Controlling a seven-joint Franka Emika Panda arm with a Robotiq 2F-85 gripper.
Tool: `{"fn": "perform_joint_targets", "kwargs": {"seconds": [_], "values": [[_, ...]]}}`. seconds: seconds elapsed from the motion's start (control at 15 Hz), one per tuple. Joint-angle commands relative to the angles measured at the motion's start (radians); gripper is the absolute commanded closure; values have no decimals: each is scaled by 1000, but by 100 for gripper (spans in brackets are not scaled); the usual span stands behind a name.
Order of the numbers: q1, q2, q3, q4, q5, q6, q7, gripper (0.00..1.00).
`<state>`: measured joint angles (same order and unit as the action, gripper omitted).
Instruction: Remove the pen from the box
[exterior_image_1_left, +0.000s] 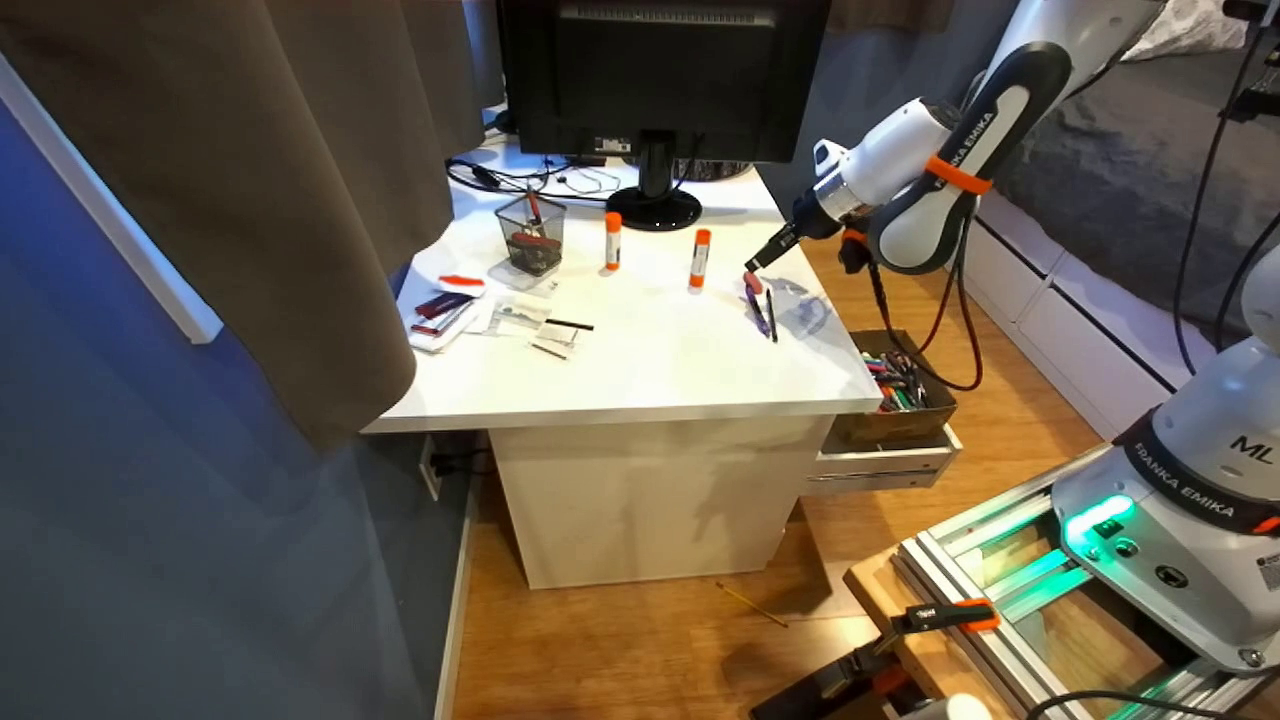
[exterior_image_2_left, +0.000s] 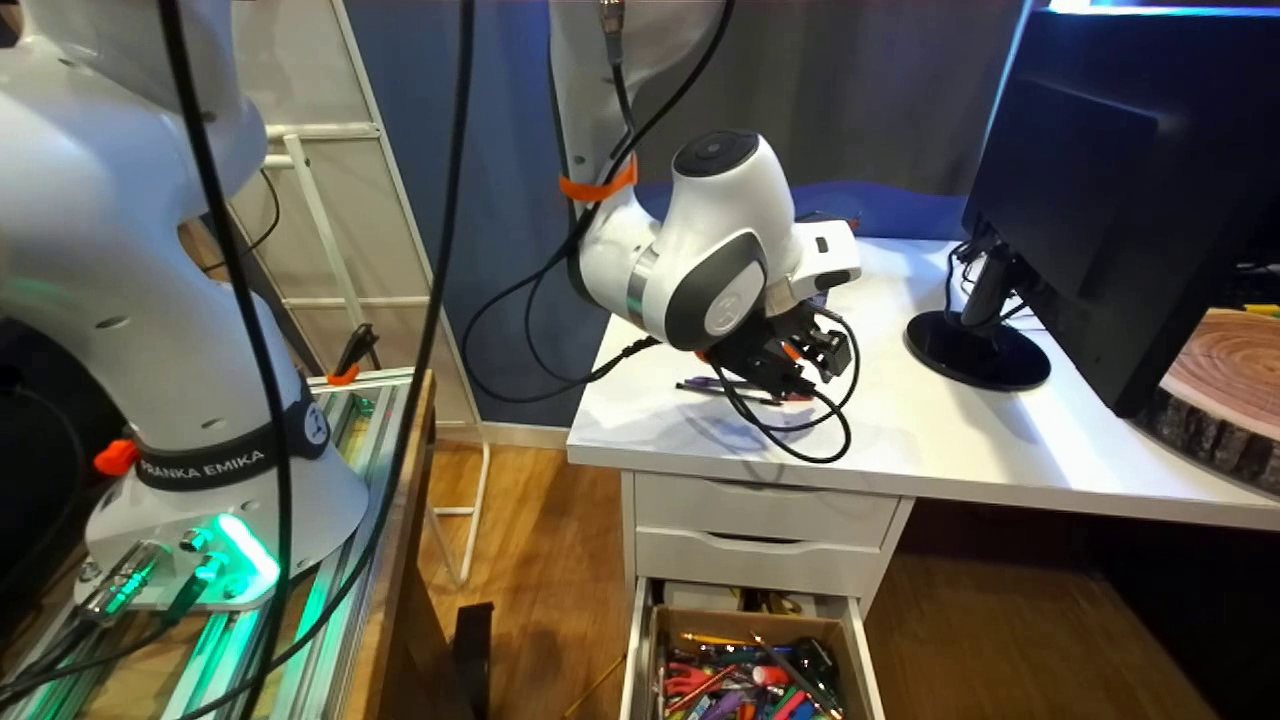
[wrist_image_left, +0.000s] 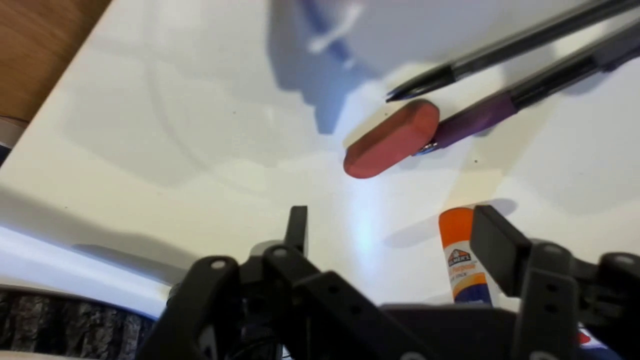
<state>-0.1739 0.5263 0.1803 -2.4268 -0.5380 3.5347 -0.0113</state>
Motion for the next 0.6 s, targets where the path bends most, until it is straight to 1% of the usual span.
{"fn": "perform_joint_targets", "kwargs": {"seconds": [0.0, 0.07, 0.13, 0.2, 0.27, 0.33, 0.4, 0.47, 0.53], "values": [[-95, -113, 62, -72, -75, -64, 39, 0], [-130, -140, 92, -89, -98, -71, 54, 0], [-178, -167, 136, -111, -130, -88, 81, 0], [-245, -193, 203, -136, -178, -130, 123, 0], [-331, -206, 293, -160, -241, -175, 168, 0], [-394, -232, 363, -194, -269, -231, 200, 0], [-475, -235, 451, -219, -290, -279, 221, 0], [-552, -251, 527, -253, -284, -311, 220, 0], [-628, -241, 604, -275, -269, -339, 204, 0]]}}
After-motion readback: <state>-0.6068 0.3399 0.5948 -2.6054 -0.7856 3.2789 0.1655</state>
